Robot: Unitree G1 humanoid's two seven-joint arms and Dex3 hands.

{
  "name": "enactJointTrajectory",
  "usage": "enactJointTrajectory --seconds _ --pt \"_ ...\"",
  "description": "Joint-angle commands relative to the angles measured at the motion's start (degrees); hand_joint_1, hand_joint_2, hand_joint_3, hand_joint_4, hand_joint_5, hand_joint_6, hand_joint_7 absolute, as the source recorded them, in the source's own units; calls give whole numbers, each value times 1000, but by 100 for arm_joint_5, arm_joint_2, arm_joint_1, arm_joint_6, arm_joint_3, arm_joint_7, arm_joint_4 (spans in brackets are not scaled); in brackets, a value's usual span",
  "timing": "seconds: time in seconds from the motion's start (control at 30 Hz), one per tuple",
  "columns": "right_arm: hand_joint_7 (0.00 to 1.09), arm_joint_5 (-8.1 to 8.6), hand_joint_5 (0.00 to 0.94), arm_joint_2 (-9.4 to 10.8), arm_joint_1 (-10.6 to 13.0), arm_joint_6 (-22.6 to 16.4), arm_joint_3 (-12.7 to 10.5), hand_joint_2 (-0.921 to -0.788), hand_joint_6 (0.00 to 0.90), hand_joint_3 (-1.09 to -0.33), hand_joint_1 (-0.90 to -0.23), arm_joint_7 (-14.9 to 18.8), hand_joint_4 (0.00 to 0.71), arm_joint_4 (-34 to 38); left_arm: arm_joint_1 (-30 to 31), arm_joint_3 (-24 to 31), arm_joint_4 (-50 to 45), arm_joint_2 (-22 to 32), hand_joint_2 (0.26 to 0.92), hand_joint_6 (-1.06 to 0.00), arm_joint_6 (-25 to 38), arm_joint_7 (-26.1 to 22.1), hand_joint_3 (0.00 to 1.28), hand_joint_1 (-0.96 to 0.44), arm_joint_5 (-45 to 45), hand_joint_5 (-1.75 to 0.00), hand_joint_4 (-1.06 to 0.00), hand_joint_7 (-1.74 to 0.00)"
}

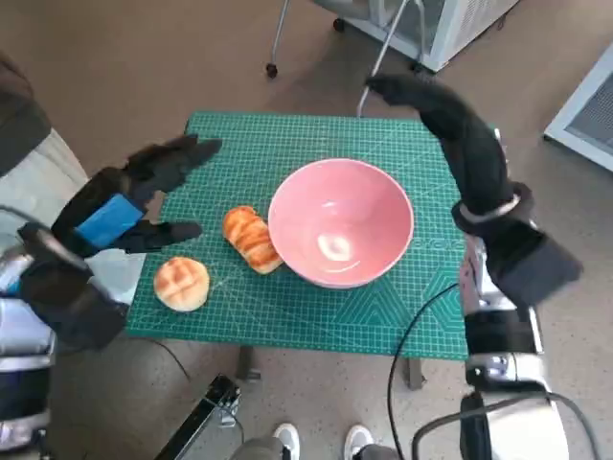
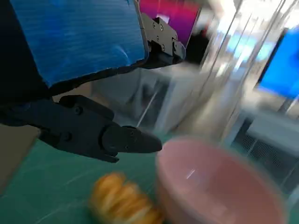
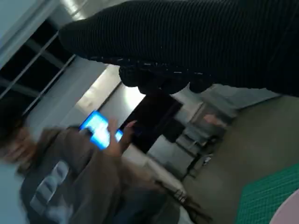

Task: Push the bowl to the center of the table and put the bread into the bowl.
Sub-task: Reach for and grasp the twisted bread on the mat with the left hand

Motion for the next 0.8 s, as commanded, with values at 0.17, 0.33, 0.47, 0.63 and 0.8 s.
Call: enactJointTrajectory --seconds 0.17,0.33,0.47,0.63,0.8 --pt "836 35 18 -123 358 302 114 -921 -1 -845 -646 22 280 -492 -841 -946 919 43 846 -413 -44 -242 1 -454 1023 -7 -296 -67" --pt "833 47 19 -139 431 419 127 -921 -1 -849 -643 -15 279 -665 -1284 -1457 1391 -101 829 -403 0 -283 0 -454 1560 -1 -278 -59" --pt "831 33 20 -149 502 493 138 -921 -1 -853 -650 -60 278 -844 -1575 -1827 1736 -230 820 -391 6 -182 0 -451 1987 0 -253 -51" --pt "831 73 22 -175 597 591 134 -921 -1 -854 -652 -63 277 -1081 -1830 -2145 2142 -398 817 -382 10 28 0 -438 2362 0 -242 -45" --pt "833 132 23 -214 680 681 118 -921 -1 -854 -650 -37 274 -1298 -1966 -2359 2507 -539 815 -377 46 260 0 -419 2592 0 -239 -41"
